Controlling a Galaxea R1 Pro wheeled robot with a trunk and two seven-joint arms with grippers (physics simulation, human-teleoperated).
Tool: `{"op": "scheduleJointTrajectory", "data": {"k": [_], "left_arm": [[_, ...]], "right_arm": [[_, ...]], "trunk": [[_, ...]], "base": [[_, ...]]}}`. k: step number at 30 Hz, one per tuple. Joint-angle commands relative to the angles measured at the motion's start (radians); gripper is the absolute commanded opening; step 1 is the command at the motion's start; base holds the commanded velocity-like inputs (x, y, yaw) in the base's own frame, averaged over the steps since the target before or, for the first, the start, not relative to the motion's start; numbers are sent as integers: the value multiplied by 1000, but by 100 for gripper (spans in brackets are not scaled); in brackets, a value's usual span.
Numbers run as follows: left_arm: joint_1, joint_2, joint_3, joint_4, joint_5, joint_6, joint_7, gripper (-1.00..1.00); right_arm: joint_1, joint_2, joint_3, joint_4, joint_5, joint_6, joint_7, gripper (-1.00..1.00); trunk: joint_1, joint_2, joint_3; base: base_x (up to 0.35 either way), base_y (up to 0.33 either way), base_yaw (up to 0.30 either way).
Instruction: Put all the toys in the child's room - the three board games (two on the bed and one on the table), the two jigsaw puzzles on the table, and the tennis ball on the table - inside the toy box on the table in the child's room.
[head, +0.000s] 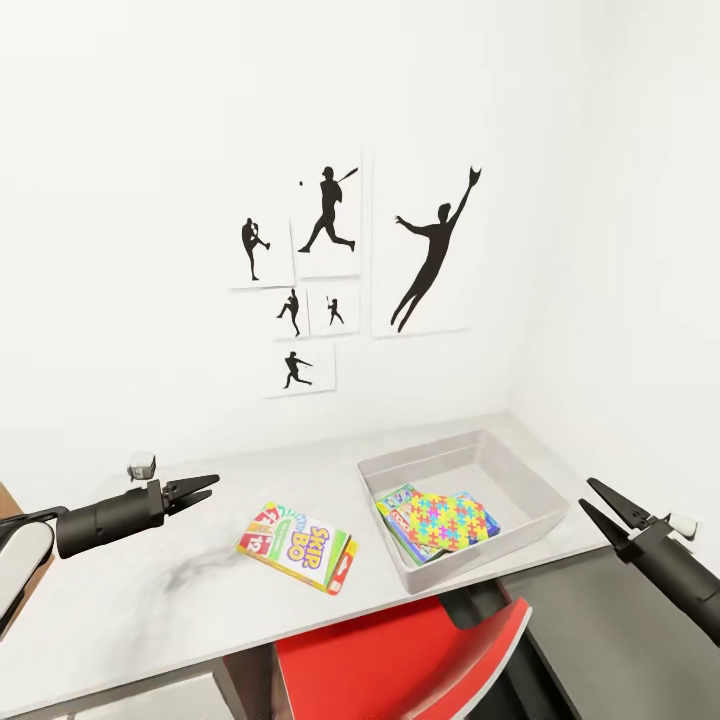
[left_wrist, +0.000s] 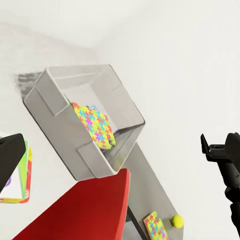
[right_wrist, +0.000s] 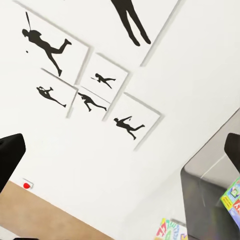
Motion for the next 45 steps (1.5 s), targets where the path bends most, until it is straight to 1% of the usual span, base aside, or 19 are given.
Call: {"op": "scheduleJointTrajectory", "data": {"k": [1, 12, 19, 35, 45], "left_arm": [[-1, 0, 1, 0, -2, 4, -4, 100], [-1, 0, 1, 1, -2, 4, -4, 100], [-1, 0, 1, 1, -2, 4, -4, 100], [-1, 0, 2, 1, -2, 4, -4, 100], [-1, 0, 2, 1, -2, 5, -4, 100]], "right_arm": [[-1, 0, -1, 0, 0, 5, 2, 100], [-1, 0, 0, -2, 0, 4, -3, 100], [-1, 0, 0, -3, 0, 4, -4, 100], [-1, 0, 0, -1, 0, 4, -7, 100], [-1, 0, 0, -1, 0, 4, -5, 100]], "trunk": [[1, -2, -2], [1, -2, -1], [1, -2, 3], [1, -2, 5], [1, -2, 5]], "base": [[0, 0, 0], [-1, 0, 16], [-83, 43, 225], [-140, 120, 275], [-147, 180, 39]]}}
